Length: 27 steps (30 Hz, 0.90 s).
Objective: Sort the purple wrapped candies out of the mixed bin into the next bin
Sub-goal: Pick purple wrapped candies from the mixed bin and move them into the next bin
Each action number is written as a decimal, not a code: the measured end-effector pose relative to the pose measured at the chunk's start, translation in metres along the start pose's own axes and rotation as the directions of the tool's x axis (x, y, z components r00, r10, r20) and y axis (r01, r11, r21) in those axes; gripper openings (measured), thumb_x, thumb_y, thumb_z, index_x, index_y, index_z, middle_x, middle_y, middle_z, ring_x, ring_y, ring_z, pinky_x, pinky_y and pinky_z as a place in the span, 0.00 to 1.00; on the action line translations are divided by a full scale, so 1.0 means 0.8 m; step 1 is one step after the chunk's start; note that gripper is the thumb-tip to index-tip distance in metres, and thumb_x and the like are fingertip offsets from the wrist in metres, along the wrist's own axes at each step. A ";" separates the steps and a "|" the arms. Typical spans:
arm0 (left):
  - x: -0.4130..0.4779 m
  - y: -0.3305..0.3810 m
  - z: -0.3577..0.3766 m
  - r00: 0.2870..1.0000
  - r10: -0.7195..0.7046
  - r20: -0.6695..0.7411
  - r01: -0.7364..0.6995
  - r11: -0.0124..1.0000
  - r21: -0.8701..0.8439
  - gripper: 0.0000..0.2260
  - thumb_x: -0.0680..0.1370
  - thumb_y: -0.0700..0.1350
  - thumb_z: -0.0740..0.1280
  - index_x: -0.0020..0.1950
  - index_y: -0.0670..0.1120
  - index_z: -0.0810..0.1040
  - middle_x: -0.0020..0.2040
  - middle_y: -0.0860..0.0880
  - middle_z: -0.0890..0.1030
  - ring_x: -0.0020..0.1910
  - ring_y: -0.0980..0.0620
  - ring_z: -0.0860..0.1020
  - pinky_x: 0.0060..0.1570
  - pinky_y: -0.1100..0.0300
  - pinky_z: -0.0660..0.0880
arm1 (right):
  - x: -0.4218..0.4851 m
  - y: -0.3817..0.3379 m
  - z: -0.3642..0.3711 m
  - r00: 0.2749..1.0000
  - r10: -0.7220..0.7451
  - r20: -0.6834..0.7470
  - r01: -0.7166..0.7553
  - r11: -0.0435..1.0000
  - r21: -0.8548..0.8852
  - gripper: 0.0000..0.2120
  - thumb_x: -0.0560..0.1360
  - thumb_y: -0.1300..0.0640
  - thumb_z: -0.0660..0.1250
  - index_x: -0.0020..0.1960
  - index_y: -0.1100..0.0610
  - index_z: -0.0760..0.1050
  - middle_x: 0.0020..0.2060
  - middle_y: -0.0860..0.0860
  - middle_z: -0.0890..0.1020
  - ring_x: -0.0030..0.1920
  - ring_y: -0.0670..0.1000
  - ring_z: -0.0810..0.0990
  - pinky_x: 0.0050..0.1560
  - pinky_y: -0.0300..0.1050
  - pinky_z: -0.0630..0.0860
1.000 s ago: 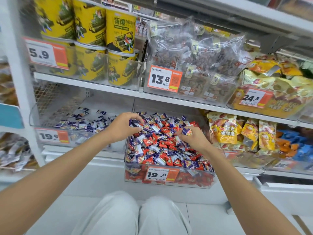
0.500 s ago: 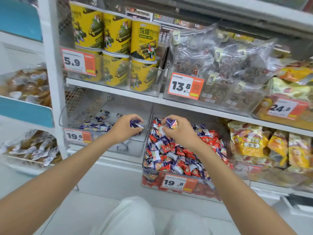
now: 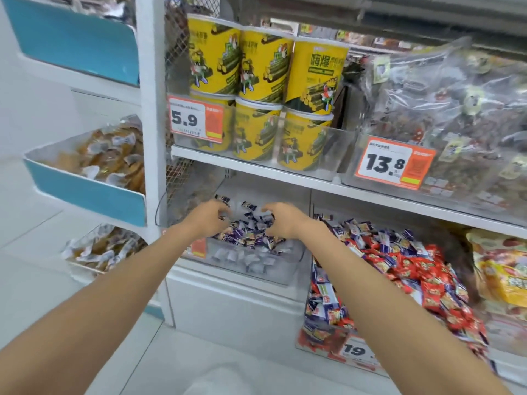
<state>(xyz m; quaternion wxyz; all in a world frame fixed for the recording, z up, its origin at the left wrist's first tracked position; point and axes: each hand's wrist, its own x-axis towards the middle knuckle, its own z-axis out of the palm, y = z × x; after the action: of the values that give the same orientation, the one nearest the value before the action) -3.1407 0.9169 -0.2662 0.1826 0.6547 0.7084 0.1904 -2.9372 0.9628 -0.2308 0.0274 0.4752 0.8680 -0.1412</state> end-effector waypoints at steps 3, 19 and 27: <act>-0.035 0.010 0.003 0.996 0.059 -0.064 -0.060 0.998 -0.006 0.03 0.76 0.43 0.69 0.48 0.48 0.80 0.48 0.49 0.82 0.46 0.50 0.78 0.43 0.60 0.71 | -0.032 -0.008 0.004 0.989 -0.004 -0.146 0.010 0.999 0.039 0.18 0.74 0.63 0.68 0.64 0.58 0.76 0.56 0.58 0.81 0.57 0.58 0.79 0.56 0.52 0.77; -0.197 -0.040 0.358 0.870 -0.027 0.492 -0.045 0.990 0.134 0.02 0.75 0.45 0.69 0.47 0.50 0.79 0.49 0.52 0.74 0.52 0.50 0.75 0.57 0.54 0.73 | -0.296 0.125 0.416 0.951 0.203 0.235 -0.250 0.949 0.193 0.17 0.77 0.62 0.61 0.65 0.54 0.74 0.60 0.54 0.76 0.60 0.55 0.74 0.59 0.47 0.71; -0.225 -0.078 0.501 0.811 -0.108 0.575 0.111 0.993 0.031 0.05 0.77 0.45 0.66 0.52 0.50 0.79 0.49 0.54 0.77 0.48 0.53 0.75 0.49 0.58 0.73 | -0.287 0.233 0.645 0.829 0.383 0.409 -0.502 0.831 0.239 0.32 0.77 0.51 0.67 0.77 0.46 0.58 0.75 0.58 0.59 0.77 0.60 0.52 0.71 0.53 0.63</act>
<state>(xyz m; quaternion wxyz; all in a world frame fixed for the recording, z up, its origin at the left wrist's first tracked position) -2.9773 0.7453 -0.6414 0.4000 0.6394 0.6561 -0.0257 -2.7010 0.7300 -0.7246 0.1294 0.6311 0.6762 -0.3573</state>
